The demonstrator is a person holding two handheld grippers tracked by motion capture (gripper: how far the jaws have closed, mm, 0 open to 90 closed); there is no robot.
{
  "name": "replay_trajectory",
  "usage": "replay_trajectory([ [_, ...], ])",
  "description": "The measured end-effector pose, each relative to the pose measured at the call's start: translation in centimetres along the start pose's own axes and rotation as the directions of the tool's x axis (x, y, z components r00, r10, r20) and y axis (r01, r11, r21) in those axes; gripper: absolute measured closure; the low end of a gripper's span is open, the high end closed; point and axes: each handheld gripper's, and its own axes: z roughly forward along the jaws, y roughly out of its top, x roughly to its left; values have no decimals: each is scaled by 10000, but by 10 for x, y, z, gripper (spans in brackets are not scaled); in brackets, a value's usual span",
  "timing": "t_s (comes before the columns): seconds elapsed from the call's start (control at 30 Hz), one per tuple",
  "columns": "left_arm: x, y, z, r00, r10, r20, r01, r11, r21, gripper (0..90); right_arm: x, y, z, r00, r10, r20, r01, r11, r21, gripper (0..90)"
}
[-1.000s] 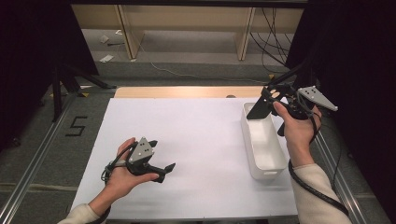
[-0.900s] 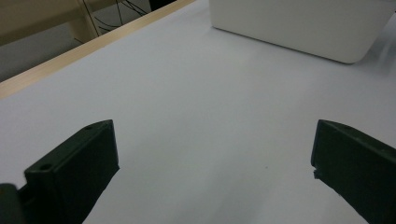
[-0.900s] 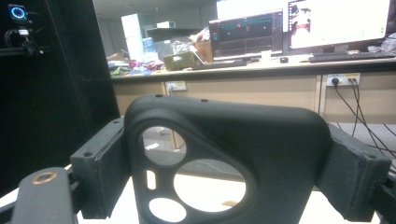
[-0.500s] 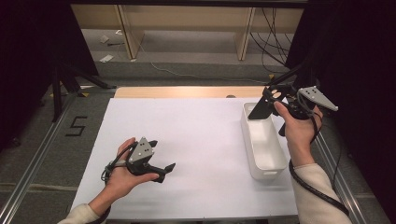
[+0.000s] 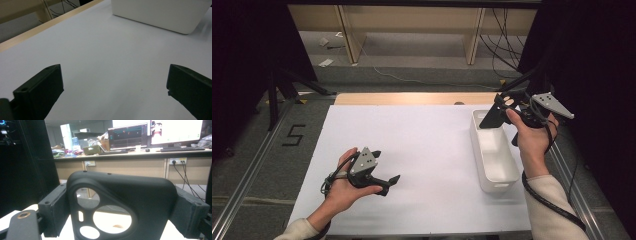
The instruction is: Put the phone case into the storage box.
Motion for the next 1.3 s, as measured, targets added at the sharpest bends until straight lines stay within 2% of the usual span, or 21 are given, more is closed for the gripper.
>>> replay_trajectory([
  [1.3,1,-1,0,10000,35,-13,-35,10000,29,6,-5,-7,4,9989,-411,215,402,9985,385,154],
])
